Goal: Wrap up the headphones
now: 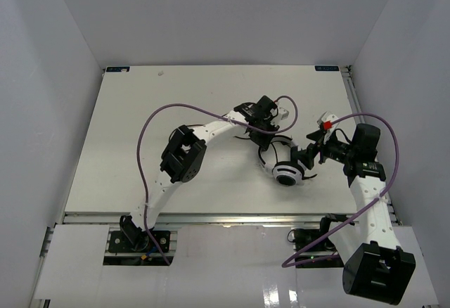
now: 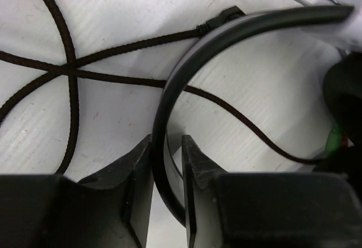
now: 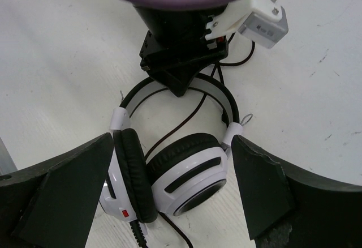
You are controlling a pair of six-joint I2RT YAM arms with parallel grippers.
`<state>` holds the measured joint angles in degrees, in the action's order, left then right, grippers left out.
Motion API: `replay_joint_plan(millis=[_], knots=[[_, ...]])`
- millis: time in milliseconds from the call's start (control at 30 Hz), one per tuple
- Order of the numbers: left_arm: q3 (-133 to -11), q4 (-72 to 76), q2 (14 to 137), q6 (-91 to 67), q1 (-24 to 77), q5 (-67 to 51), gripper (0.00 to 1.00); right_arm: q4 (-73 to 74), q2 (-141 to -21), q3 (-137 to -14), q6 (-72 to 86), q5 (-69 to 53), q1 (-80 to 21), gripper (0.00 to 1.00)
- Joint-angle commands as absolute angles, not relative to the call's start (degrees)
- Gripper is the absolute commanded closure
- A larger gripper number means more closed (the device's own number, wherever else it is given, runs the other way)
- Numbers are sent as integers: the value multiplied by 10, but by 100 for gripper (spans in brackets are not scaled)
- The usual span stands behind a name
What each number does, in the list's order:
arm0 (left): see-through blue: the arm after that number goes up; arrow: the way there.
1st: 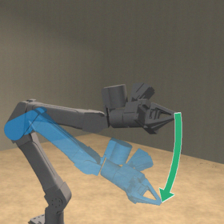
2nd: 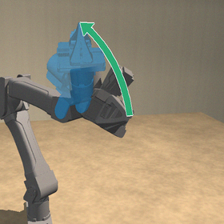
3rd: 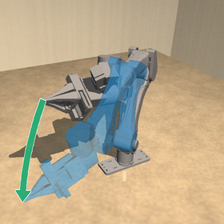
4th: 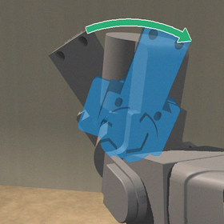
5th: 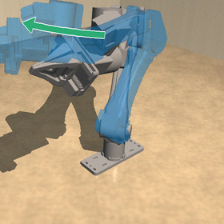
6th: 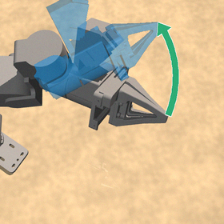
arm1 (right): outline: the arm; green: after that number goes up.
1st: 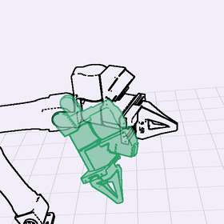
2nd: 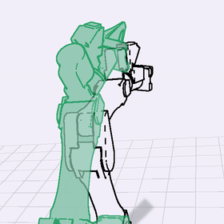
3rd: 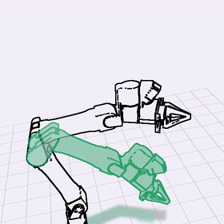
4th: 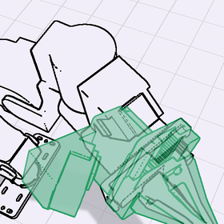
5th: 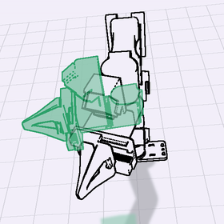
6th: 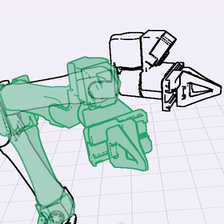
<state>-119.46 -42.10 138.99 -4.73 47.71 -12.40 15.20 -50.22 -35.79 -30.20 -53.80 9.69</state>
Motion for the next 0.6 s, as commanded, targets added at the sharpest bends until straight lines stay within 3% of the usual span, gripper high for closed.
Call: replay_joint_plan(millis=[0, 167, 300, 433, 567], knots=[[-1198, -445, 1406, -77, 504, -50, 74, 138, -498, -359, -297, -546, 102, 10], [-1149, -415, 1374, -124, 501, -13, 99, 140, -495, -359, -295, -549, 110, 10], [-1064, -382, 1269, -172, 467, 0, 100, 146, -482, -359, -305, -570, 117, 10], [-940, -367, 1077, -192, 425, 50, 100, 152, -471, -371, -322, -588, 118, 10], [-866, -405, 933, -173, 386, 107, 100, 182, -488, -414, -411, -692, 116, 10]])
